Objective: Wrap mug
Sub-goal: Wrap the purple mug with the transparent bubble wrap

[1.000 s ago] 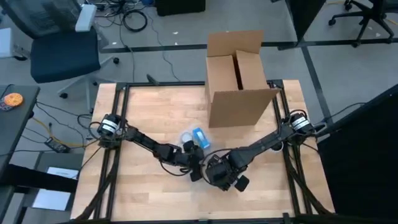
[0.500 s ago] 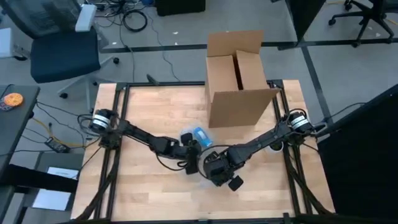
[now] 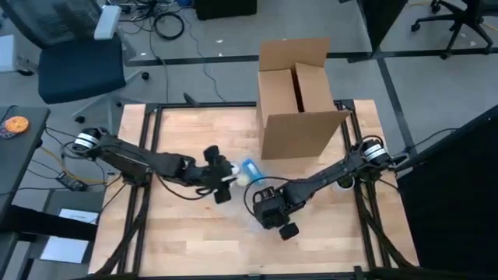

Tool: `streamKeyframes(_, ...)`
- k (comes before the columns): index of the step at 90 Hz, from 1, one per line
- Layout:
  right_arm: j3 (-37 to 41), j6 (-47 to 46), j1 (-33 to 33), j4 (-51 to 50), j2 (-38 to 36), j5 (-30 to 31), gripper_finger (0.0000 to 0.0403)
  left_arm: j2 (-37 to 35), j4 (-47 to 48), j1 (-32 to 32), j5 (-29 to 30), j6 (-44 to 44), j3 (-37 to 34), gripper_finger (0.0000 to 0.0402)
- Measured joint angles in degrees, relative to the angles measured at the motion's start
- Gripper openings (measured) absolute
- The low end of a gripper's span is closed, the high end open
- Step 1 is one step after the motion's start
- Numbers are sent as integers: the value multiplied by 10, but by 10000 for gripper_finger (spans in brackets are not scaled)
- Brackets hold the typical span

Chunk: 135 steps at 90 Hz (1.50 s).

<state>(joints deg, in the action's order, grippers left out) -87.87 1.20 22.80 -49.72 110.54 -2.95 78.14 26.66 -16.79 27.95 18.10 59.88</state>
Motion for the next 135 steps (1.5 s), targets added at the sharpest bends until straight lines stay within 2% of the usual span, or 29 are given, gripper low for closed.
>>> streamKeyframes(13,-70,-21,4,-101,0,4,73,-10,31,-21,-2,24,0,186)
streamKeyframes(24,-106,-50,5,-142,0,17,73,-10,51,-26,-5,36,0,186)
streamKeyframes(38,-103,-90,10,-109,-1,28,73,-10,66,-28,-8,61,0,186)
streamKeyframes(56,-53,-117,19,-50,-1,34,73,-10,67,-28,-54,78,0,186)
streamKeyframes(91,72,-70,17,101,-3,28,73,-10,71,-29,-70,79,0,186)
streamKeyframes(102,73,-70,17,114,-3,11,73,-10,102,-29,-73,83,0,186)
streamKeyframes(118,41,-70,31,102,0,2,73,-10,169,-29,-74,153,-8,186)
streamKeyframes(126,11,-67,33,63,0,8,73,-10,171,-29,-74,152,-29,186)
streamKeyframes(135,-28,-70,37,2,0,45,73,-10,159,-27,-68,141,-65,186)
